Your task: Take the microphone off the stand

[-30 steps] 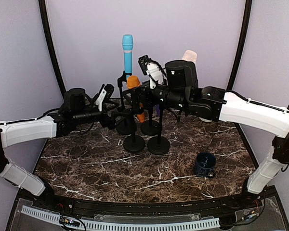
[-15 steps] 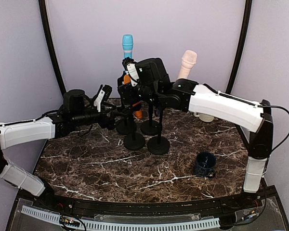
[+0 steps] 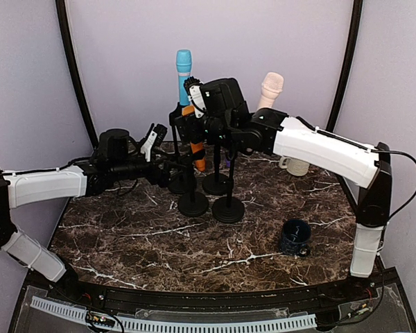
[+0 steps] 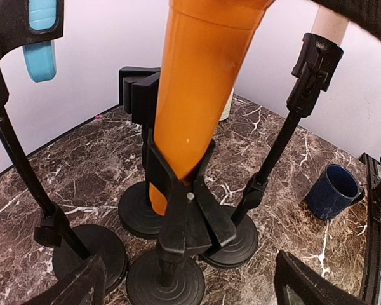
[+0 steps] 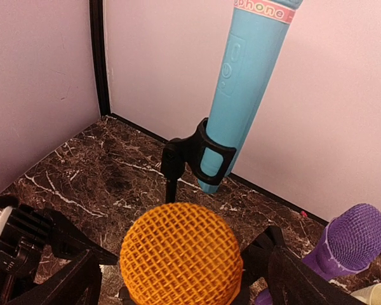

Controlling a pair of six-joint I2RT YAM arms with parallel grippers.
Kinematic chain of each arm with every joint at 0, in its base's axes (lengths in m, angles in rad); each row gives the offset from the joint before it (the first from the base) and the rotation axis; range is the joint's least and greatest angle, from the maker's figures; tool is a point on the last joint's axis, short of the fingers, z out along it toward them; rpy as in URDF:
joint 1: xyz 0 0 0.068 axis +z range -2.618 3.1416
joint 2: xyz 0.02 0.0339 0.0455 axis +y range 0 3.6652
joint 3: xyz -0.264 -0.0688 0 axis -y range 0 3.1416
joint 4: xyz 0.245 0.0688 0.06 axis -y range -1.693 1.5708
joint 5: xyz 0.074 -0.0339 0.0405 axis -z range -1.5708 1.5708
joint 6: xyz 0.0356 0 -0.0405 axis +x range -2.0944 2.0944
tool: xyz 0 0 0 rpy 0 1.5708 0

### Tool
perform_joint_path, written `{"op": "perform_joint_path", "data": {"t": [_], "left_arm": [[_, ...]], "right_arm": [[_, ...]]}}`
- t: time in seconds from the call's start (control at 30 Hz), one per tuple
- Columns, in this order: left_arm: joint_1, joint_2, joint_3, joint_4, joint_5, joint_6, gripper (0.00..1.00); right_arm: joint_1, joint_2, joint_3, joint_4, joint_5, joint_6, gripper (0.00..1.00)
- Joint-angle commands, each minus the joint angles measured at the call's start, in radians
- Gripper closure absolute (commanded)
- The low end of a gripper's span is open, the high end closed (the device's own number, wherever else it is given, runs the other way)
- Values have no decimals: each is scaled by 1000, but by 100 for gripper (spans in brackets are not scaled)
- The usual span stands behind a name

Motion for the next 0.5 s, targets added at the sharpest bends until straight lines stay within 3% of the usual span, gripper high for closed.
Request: {"op": "perform_joint_path", "data": {"t": [0.0,0.47], "left_arm": [[-5,7,44,8,16,17,6],[-4,50,92,-9,5,56,5]], "right_arm": [[-24,23,57,42,-29,-4,10],[-27,66,99,36,-110,-29,38]]}}
